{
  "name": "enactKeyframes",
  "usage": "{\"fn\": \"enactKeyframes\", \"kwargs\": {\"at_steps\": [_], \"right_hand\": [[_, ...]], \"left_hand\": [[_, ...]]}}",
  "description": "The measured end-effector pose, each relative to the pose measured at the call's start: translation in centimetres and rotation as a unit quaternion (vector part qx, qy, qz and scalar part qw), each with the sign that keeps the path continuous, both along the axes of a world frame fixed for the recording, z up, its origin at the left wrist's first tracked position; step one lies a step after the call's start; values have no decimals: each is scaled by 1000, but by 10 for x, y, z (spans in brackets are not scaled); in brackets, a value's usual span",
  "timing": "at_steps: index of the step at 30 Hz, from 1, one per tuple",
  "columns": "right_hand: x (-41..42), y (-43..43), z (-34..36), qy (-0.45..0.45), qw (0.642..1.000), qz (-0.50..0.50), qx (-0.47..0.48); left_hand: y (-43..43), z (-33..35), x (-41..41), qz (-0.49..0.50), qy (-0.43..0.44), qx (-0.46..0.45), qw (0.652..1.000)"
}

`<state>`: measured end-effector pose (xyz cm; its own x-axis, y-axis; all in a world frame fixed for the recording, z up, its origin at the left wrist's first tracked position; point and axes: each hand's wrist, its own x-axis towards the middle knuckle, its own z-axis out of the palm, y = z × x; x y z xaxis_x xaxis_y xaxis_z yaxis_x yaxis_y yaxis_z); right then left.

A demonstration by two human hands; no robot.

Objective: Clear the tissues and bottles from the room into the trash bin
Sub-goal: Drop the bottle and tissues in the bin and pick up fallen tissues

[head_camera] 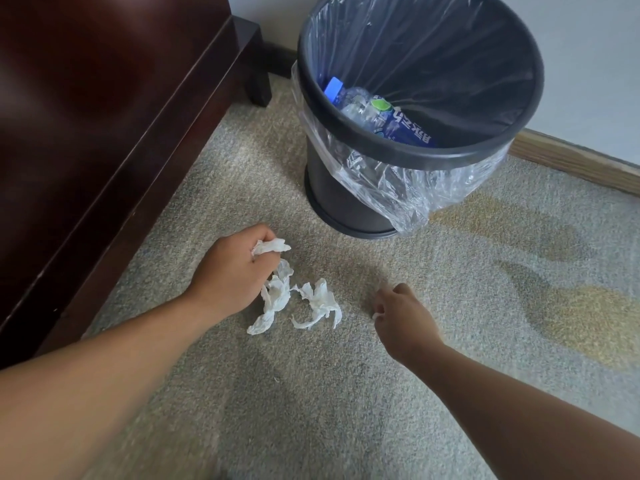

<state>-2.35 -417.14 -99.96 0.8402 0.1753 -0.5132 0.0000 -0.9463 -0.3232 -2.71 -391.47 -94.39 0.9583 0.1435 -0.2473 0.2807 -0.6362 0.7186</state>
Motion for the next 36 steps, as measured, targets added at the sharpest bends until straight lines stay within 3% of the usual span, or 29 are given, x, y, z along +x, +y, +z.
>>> {"fn": "enactKeyframes", "kwargs": {"at_steps": [14, 21, 30, 36], "right_hand": [[6, 51, 30, -41, 988, 28, 143], [7, 69, 23, -10, 988, -3, 157], [0, 76, 3, 22, 992, 112, 45], [-8, 78, -5, -3, 994, 104, 36]], "left_hand": [[8, 5, 1, 22, 4, -7, 1000], [17, 3, -4, 23, 1, -16, 1000], [25, 0, -7, 27, 0, -2, 1000], [28, 0, -9, 33, 8, -1, 999]]}}
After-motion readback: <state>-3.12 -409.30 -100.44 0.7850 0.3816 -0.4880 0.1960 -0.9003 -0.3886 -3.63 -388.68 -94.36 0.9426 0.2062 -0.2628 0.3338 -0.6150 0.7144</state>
